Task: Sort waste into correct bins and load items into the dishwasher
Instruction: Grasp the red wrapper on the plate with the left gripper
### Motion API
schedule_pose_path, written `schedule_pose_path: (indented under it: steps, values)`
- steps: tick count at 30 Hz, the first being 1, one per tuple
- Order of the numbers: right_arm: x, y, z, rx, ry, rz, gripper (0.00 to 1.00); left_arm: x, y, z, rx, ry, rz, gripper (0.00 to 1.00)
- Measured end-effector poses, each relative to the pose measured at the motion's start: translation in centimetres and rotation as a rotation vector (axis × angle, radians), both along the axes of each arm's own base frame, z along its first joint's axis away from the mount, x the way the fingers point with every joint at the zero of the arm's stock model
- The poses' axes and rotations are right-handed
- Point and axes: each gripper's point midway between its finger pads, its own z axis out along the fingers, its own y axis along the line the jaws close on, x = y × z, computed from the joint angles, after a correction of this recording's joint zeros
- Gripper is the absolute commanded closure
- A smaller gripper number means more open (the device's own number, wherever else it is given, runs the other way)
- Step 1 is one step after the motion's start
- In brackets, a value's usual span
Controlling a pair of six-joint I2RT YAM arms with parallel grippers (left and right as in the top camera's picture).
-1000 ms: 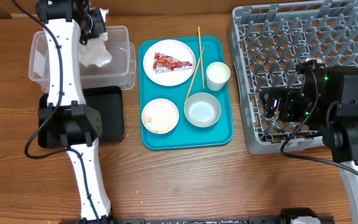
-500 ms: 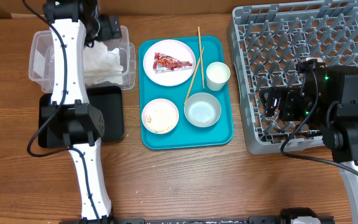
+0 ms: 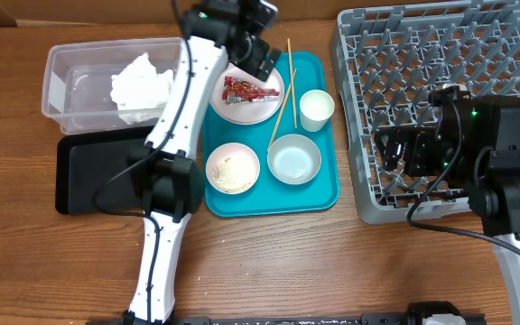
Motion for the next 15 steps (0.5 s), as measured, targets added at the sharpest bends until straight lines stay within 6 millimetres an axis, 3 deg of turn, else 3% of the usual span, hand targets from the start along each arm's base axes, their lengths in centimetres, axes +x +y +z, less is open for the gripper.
schedule_pose_path:
  steps: [5,12,15]
  values:
    - [-0.5,0.2,-0.4,0.008,0.026,0.008,0.00,0.4,0.3,-2.9,0.059,-0.006,-0.085,0.03]
    - [-0.6,0.2,-0.4,0.008,0.032,0.009,0.00,-1.2,0.8,-7.8,0.084,0.074,-0.230,0.05]
    - [-0.6,0.2,-0.4,0.010,0.032,0.010,0.00,-1.9,0.7,-9.6,0.091,0.096,-0.266,0.20]
